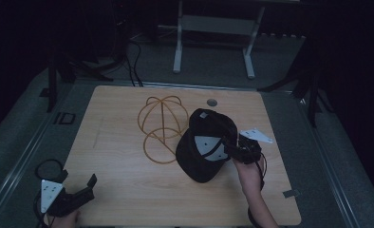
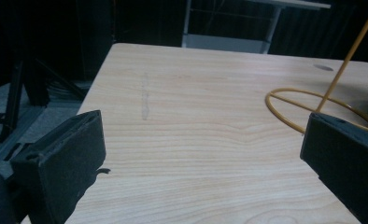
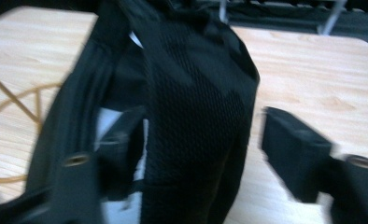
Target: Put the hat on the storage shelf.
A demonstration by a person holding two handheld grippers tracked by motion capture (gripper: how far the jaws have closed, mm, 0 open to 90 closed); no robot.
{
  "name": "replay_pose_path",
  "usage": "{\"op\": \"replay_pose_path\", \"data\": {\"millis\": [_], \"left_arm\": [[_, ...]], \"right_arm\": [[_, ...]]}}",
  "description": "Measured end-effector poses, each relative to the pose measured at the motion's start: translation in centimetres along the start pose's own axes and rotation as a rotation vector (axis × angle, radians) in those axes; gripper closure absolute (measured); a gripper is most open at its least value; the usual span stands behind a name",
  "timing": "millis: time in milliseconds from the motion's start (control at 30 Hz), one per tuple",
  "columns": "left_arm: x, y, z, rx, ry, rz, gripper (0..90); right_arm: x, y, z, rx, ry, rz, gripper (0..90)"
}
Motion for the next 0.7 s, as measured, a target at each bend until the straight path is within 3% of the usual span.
{"op": "replay_pose_path", "data": {"millis": [33, 67, 167, 233, 467, 700], "left_arm": [[0.0, 0.0, 0.0, 0.0, 0.0, 0.0, 0.7], [0.0, 0.0, 0.0, 0.001, -0.007, -0.001, 0.7], [0.1, 0.1, -0.1, 0.003, -0.006, -0.011, 0.7], [0.1, 0.1, -0.1, 0.005, -0.008, -0.013, 0.7], [0.1, 0.3, 0.0, 0.006, -0.012, -0.028, 0.8], [0.2, 0.4, 0.2, 0.017, 0.003, -0.044, 0.8]], "right_arm": [[0.0, 0.0, 0.0, 0.0, 0.0, 0.0, 40.6], [0.2, 0.3, 0.0, 0.052, -0.023, -0.008, 50.4], [0.5, 1.0, 0.3, 0.054, -0.022, -0.036, 67.8], [0.8, 1.2, 0.5, 0.067, -0.03, -0.042, 85.0], [0.5, 0.9, 0.8, 0.048, 0.025, -0.006, 87.5], [-0.8, -0.8, 0.5, 0.006, 0.053, 0.069, 87.7]]}}
Point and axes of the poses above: each handheld gripper's, and its own axes: y roughly forward along the jaws, x roughly out of its underside, z roughly to its right, the point moved 1 cm from there along y, roughly forward along the jaws, and after that the axes turned 5 degrees about -z, right-handed, at the moved point
